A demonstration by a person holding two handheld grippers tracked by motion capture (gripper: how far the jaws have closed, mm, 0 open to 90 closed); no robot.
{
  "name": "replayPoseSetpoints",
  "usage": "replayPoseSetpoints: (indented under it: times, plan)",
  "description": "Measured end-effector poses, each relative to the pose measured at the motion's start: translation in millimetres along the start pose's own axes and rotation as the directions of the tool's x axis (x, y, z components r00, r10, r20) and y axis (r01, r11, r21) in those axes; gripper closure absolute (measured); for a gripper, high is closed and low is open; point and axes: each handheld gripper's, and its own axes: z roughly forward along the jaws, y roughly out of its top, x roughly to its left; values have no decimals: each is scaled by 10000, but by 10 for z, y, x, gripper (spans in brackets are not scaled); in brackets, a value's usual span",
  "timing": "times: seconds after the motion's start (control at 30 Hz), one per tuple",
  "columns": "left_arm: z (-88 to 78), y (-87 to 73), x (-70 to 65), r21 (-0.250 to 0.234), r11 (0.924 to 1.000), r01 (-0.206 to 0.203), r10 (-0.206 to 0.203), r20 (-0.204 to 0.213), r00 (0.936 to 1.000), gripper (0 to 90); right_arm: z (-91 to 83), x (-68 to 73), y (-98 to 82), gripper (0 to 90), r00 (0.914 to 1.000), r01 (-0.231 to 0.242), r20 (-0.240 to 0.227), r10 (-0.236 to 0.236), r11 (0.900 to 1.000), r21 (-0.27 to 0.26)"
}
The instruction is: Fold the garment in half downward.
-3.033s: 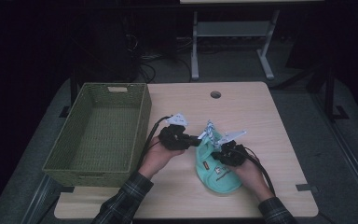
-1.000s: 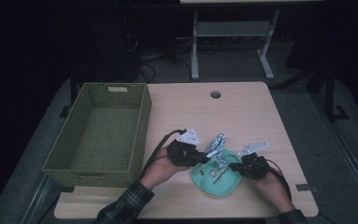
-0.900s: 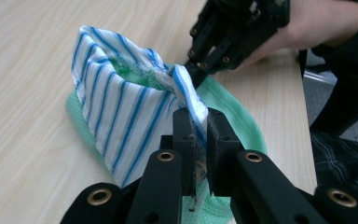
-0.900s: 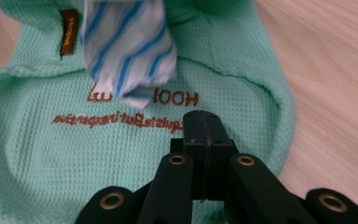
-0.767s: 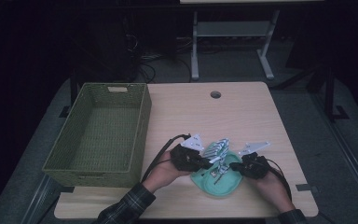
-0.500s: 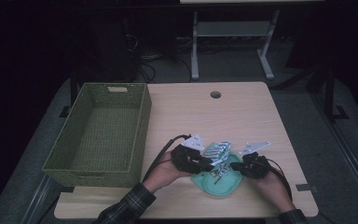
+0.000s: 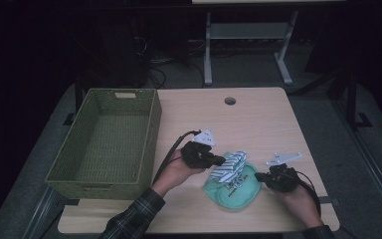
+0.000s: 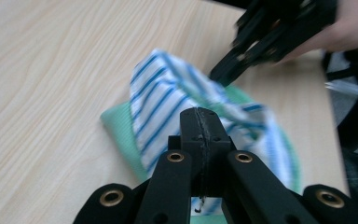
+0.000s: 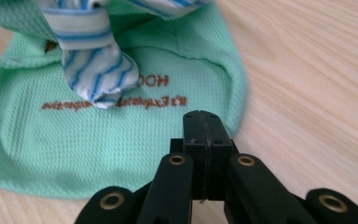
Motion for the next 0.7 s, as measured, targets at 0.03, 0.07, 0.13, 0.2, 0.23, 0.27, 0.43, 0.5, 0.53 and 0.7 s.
replayPoseSetpoints:
  times: [0.03, 0.07, 0.13, 0.2, 0.23, 0.27, 0.43, 0.5, 0.53, 0.7]
  plan:
    - [25, -6, 18, 38, 10000, -21, 21, -32, 10000, 896, -9, -7, -11, 900, 10000, -44, 8, 44, 10000, 3]
    - [59, -14, 37, 60, 10000, 19, -19, -62, 10000, 896, -15, -15, -20, 900, 10000, -21, 10, 21, 10000, -10]
    - [133, -28, 72, 182, 9998, 67, -65, -96, 9999, 896, -28, -24, -38, 900, 10000, -84, 29, 84, 10000, 5]
    - [191, -35, 83, 281, 9996, 86, -83, -87, 9999, 897, -28, -33, -48, 900, 10000, -50, 3, 50, 10000, -8]
    - [222, -37, 82, 330, 9994, 96, -93, -98, 9999, 896, -23, -35, -49, 900, 10000, -28, 3, 28, 10000, 2]
    - [258, -36, 81, 405, 9992, 48, -45, -79, 10000, 896, -17, -31, -47, 900, 10000, -23, -12, 23, 10000, 25]
    - [392, -39, 53, 557, 9984, 6, -10, 77, 10000, 897, 21, -16, -51, 900, 10000, 7, -84, -5, 9997, 254]
    - [430, -36, 40, 597, 9982, -67, 58, 159, 9999, 896, 21, -16, -49, 900, 10000, -3, -86, 5, 9996, 269]
    - [443, -35, 29, 618, 9981, -36, 24, 194, 9998, 896, 21, -16, -50, 900, 10000, -27, -93, 29, 9996, 281]
    - [485, -18, -16, 678, 9975, -204, 181, 336, 9993, 897, 24, -19, -51, 900, 9999, -43, -118, 46, 9996, 295]
